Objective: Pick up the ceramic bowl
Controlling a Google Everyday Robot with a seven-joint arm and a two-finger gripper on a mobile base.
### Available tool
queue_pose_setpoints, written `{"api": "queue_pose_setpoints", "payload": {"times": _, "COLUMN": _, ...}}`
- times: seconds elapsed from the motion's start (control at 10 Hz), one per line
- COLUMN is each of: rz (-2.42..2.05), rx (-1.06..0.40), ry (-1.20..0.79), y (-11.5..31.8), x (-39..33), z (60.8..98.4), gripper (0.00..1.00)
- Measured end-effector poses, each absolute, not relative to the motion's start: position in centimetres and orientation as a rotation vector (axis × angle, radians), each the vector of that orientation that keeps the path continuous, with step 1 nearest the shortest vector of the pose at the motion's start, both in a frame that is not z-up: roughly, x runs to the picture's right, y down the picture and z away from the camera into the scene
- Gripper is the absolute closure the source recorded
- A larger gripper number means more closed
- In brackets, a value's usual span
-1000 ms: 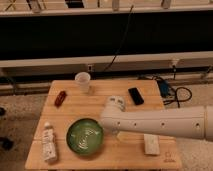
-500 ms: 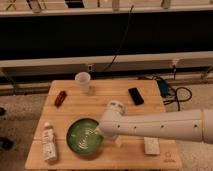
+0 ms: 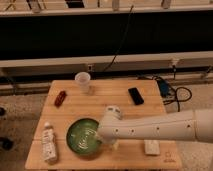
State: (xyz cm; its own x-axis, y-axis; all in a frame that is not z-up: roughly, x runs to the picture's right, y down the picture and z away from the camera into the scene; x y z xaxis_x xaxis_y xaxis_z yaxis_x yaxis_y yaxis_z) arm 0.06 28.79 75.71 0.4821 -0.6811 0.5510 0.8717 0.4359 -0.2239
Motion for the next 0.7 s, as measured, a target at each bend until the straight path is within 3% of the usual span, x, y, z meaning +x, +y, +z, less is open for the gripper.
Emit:
{"api": "queue_pose_setpoints", "payload": {"times": 0.5, "rz": -1.011, "rx": -0.520, "ry": -0.466, "y": 28.4, "x": 0.0, "z": 75.5, "gripper": 0.97}}
{"api": "queue_pose_setpoints", "payload": {"times": 0.7, "rz": -1.029, "rx": -0.501, "ry": -0.417, "y": 27.1, "x": -0.2, "z": 74.6, "gripper": 1.00}}
